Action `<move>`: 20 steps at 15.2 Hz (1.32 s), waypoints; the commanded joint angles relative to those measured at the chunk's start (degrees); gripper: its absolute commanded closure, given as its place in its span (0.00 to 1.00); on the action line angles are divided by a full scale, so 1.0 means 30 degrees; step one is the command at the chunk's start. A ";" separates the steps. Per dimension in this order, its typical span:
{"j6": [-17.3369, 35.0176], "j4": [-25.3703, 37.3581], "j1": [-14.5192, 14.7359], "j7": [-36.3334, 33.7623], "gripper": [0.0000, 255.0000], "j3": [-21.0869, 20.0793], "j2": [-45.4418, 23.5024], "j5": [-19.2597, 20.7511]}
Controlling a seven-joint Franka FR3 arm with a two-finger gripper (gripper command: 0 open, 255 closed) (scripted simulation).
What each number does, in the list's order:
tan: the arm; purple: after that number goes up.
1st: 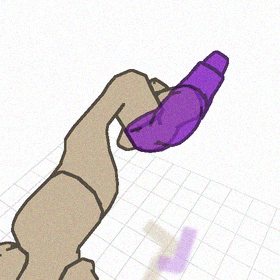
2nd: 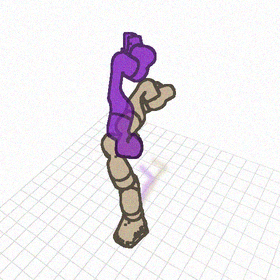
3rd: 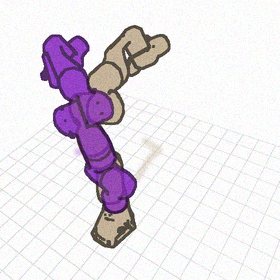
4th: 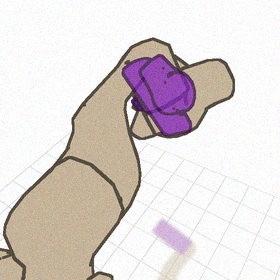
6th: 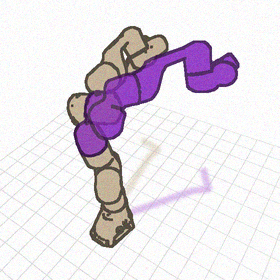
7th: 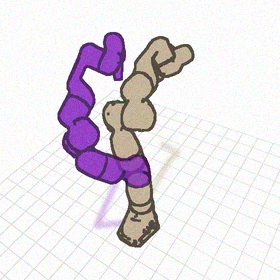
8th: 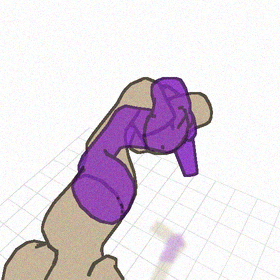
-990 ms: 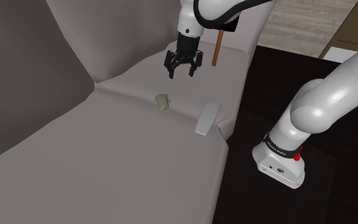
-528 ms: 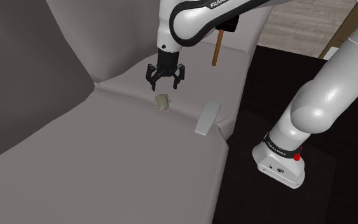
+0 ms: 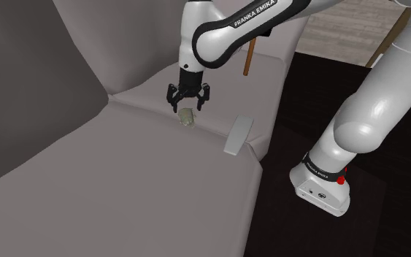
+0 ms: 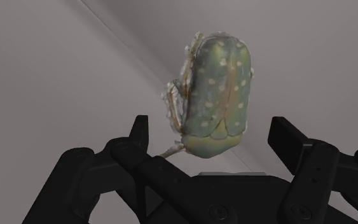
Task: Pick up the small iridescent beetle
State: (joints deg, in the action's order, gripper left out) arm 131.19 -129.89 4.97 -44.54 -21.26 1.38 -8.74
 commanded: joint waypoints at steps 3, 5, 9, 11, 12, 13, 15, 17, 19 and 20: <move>0.0104 -0.0039 0.0007 -0.0015 1.00 -0.0009 -0.0056 0.0017; 0.0107 -0.0046 0.0007 -0.0015 1.00 -0.0010 -0.0053 0.0015; 0.0109 -0.0045 0.0007 -0.0015 1.00 -0.0010 -0.0056 0.0016; -0.0138 0.0049 0.0001 0.0003 1.00 0.0001 0.0104 -0.0029; -0.0399 0.0171 -0.0006 0.0012 1.00 0.0012 0.0249 -0.0064; -0.0660 0.0295 -0.0013 0.0020 1.00 0.0024 0.0392 -0.0098; -0.1182 0.0555 -0.0025 0.0032 1.00 0.0050 0.0664 -0.0158; -0.1703 0.0831 -0.0037 0.0038 1.00 0.0078 0.0919 -0.0210; -0.2224 0.1123 -0.0049 0.0038 1.00 0.0108 0.1156 -0.0253; -0.2483 0.1275 -0.0055 0.0036 1.00 0.0124 0.1268 -0.0271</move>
State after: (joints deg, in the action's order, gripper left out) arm 124.88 -126.75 4.80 -44.34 -20.91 4.74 -9.49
